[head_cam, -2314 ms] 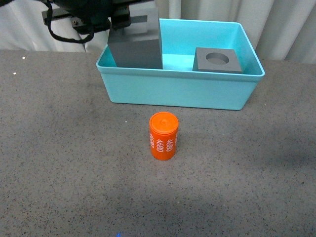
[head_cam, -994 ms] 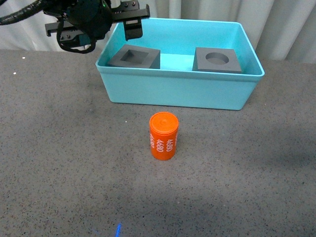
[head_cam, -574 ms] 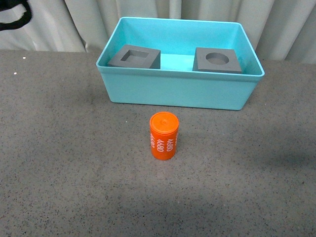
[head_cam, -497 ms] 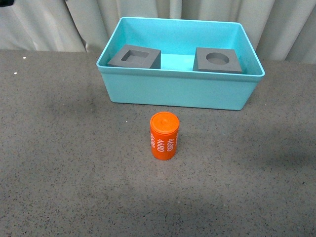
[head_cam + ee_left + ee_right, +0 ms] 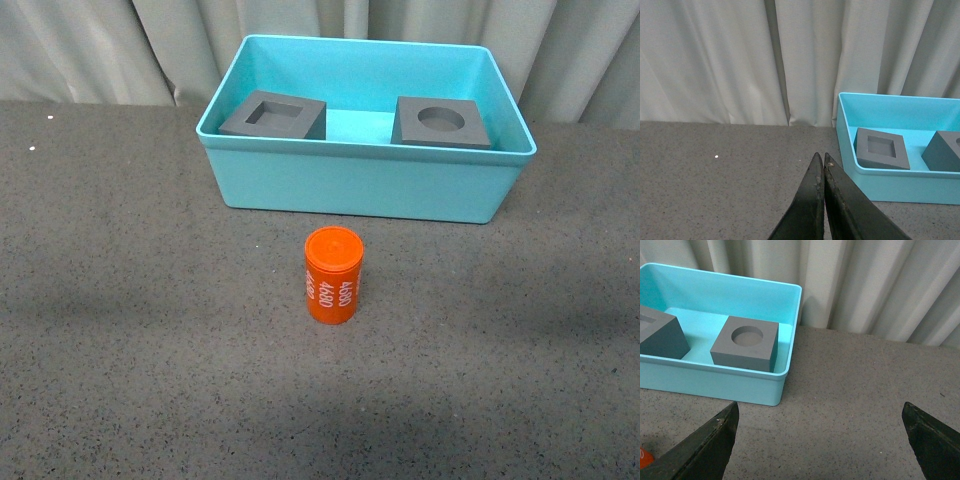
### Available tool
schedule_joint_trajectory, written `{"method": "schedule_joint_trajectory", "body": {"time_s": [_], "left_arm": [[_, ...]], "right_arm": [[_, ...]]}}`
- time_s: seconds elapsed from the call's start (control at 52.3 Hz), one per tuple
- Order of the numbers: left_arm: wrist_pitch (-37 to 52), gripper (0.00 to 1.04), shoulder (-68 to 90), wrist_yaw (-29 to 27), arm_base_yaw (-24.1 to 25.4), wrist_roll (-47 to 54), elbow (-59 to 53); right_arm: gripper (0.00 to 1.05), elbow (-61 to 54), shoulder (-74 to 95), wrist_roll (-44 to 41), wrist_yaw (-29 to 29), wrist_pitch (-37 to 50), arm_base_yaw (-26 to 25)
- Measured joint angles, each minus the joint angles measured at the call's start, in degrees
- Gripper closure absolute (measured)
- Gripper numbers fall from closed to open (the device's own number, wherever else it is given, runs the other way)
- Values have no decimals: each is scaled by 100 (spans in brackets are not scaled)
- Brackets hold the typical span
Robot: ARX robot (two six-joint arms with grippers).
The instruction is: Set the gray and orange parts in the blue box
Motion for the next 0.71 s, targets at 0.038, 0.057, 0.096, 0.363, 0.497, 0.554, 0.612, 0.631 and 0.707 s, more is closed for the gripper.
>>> {"method": "schedule_joint_trajectory", "body": {"time_s": [0.038, 0.057, 0.096, 0.363, 0.497, 0.554, 0.612, 0.631, 0.707], "left_arm": [[-63, 101, -199, 55, 61, 35, -131], [-109, 101, -315, 90, 96, 37, -208], [-168, 101, -452, 138, 136, 44, -295], [-310, 101, -1204, 702, 605, 61, -942], [-872, 101, -1937, 741, 780, 61, -1093], [-1062, 101, -2177, 756, 780, 63, -1130], [-1259, 101, -2402, 756, 780, 68, -1158], [-1338, 101, -2483, 756, 782, 68, -1169], [-1606, 101, -2778, 754, 782, 68, -1172]], "right_arm": [[10, 0, 0, 0, 0, 0, 0], [10, 0, 0, 0, 0, 0, 0], [10, 0, 0, 0, 0, 0, 0], [10, 0, -2, 2, 0, 0, 0], [10, 0, 0, 0, 7, 0, 0], [10, 0, 0, 0, 4, 0, 0], [10, 0, 0, 0, -4, 0, 2], [10, 0, 0, 0, -4, 0, 2], [10, 0, 0, 0, 2, 0, 0]]}}
